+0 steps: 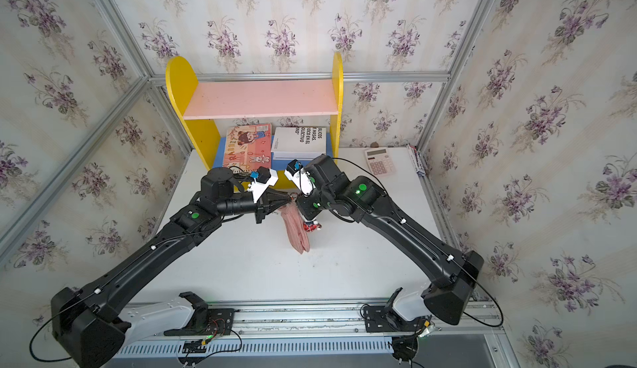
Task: Remove the decoration from the bag
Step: Remove the decoration item from the bag.
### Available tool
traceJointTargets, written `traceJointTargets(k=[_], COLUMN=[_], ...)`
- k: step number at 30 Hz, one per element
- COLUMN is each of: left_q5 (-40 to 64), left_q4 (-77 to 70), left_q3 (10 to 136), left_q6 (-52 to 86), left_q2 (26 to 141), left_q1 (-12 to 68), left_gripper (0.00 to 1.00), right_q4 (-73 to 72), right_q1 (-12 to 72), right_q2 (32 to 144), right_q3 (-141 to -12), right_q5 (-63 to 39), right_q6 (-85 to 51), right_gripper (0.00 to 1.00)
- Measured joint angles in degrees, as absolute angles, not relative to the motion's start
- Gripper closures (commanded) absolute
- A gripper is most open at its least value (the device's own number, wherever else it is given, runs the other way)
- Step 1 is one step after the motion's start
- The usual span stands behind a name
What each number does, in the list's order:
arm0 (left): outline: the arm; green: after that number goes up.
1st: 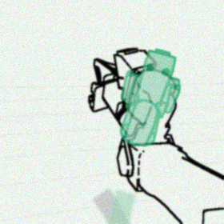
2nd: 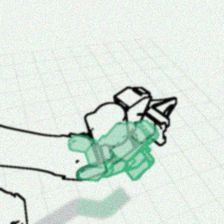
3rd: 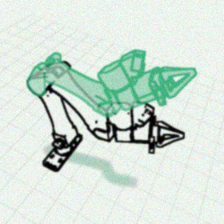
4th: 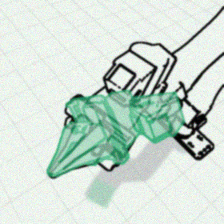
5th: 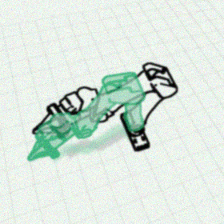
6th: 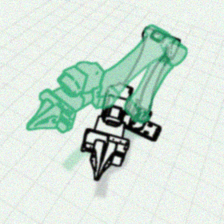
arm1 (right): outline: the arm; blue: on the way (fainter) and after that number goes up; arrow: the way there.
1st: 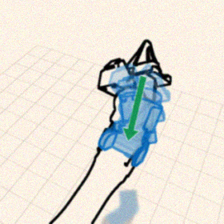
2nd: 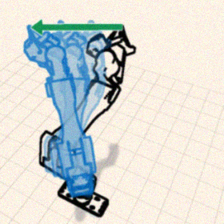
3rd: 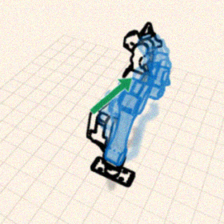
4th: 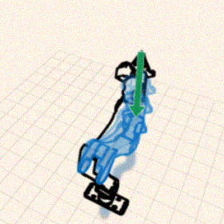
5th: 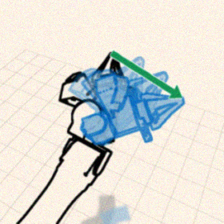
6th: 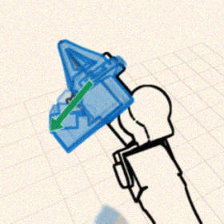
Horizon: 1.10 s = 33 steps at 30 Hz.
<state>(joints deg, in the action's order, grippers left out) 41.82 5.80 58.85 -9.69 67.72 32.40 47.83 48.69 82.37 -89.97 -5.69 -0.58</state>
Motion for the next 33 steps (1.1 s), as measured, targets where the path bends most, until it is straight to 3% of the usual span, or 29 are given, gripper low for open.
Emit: traceJointTargets(k=[33], left_q5=[35.46], left_q4=[10.33], left_q3=[63.20], left_q6=[-12.60], left_q2=[72.18], left_q1=[33.52], left_gripper=[1.00], right_q4=[41.80], right_q1=[48.29], right_q2=[84.03], right_q3=[-86.74], right_q5=[-3.99], right_q6=[-13.96], right_gripper=[1.00])
